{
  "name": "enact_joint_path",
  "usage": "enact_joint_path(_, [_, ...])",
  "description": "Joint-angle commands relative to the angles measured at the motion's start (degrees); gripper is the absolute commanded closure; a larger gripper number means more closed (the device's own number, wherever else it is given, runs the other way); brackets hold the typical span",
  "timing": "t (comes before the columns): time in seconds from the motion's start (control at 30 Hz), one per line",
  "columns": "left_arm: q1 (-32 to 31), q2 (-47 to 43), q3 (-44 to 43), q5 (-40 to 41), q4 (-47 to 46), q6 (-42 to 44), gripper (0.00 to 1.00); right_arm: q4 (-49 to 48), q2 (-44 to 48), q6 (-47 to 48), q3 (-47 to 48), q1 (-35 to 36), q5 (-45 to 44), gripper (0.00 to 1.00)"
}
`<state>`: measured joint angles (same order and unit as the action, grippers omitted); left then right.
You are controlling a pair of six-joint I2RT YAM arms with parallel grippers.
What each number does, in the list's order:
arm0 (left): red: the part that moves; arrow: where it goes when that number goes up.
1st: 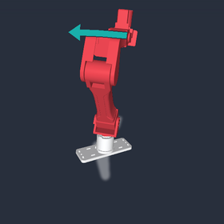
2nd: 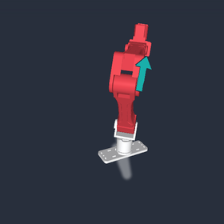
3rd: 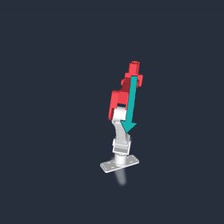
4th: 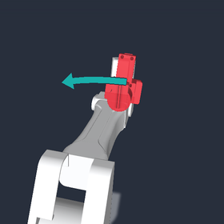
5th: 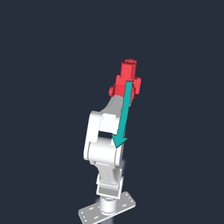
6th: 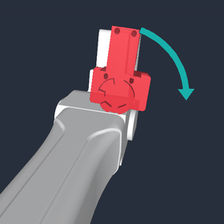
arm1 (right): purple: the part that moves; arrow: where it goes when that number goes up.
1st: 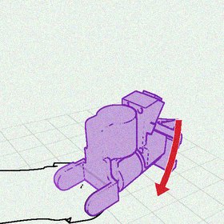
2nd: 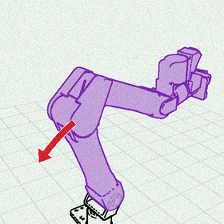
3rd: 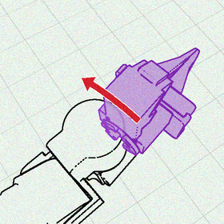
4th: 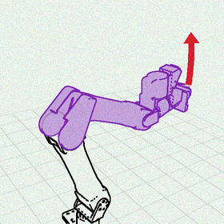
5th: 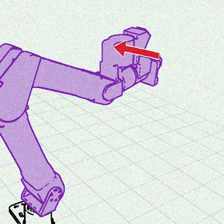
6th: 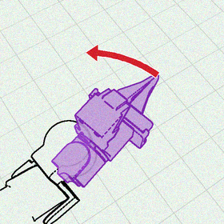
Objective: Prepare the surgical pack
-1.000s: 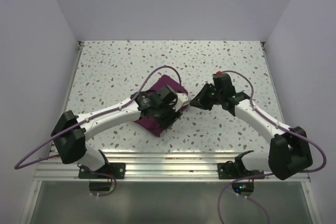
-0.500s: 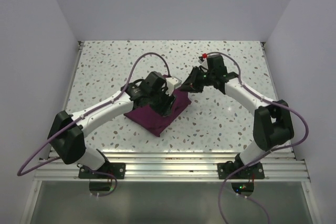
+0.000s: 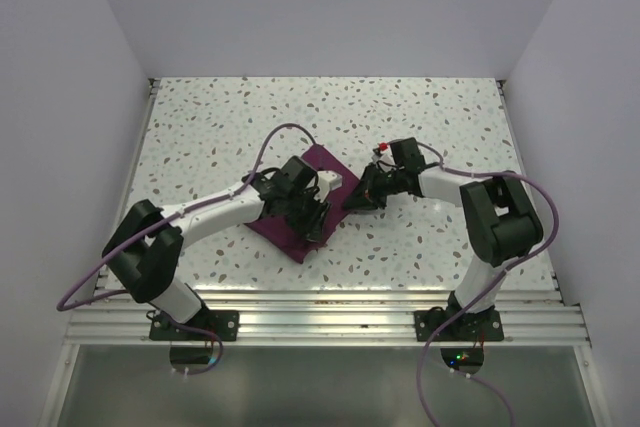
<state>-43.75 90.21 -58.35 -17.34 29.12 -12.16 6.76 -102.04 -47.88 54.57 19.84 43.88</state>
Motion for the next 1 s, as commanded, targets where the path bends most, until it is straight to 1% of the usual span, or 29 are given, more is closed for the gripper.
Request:
enact_joint_path(0.0, [1.2, -0.4, 1.4, 0.6, 0.2, -1.7, 0.60, -0.4, 1.9, 3.8, -1.7, -1.1, 0.5, 0.85])
enact_joint_path(0.1, [1.6, -1.1, 0.4, 2.0, 2.1, -1.6, 0.60, 7.5, 2.9, 8.2, 1.9, -1.3, -1.0, 0.85])
enact_joint_path(0.13, [1.6, -1.2, -1.1, 2.5, 2.7, -1.4, 0.60, 9.1, 3.1, 10.2, 3.3, -1.3, -1.2, 0.85])
enact_joint_path(0.17, [1.6, -1.4, -1.9, 2.8, 3.2, -1.2, 0.60, 10.7, 3.4, 11.0, 6.1, -1.3, -1.9, 0.85])
enact_joint_path(0.2, [1.6, -2.0, -2.9, 2.9, 4.2, -0.9, 0.58, 13.9, 3.6, 11.8, 7.7, -1.3, -2.3, 0.85])
enact_joint_path(0.27, [1.6, -2.6, -5.8, 2.1, 4.8, -0.8, 0.55, 16.1, 4.4, 13.3, 12.1, -1.4, -2.7, 0.85])
enact_joint_path(0.3, [1.6, -3.1, -6.7, 1.7, 4.8, -0.8, 0.52, 16.6, 4.5, 13.5, 13.4, -1.3, -2.5, 0.85])
enact_joint_path(0.33, [1.6, -3.3, -8.6, 1.1, 4.7, -0.9, 0.51, 17.1, 4.4, 13.3, 14.6, -1.4, -2.1, 0.85])
enact_joint_path(0.43, [1.6, -2.9, -11.5, -2.0, 3.5, -1.2, 0.49, 16.1, 3.5, 11.5, 17.2, -1.3, -0.6, 0.85])
enact_joint_path(0.53, [1.6, -1.5, -12.1, -4.4, 0.4, -1.3, 0.47, 14.6, 2.2, 10.8, 16.5, -1.3, 0.4, 0.85])
enact_joint_path(0.67, [1.6, 2.9, -12.4, -9.3, -1.1, -1.6, 0.51, 11.7, -0.1, 10.3, 13.9, -1.4, 0.9, 0.85])
enact_joint_path(0.83, [1.6, 5.6, -8.5, -13.3, -2.2, -1.4, 0.56, 10.1, -1.8, 11.9, 9.1, -1.6, -0.1, 0.86])
enact_joint_path(0.97, [1.6, 6.9, -3.7, -14.0, -3.1, -1.6, 0.59, 9.8, -1.9, 13.3, 4.7, -2.4, -0.5, 0.87])
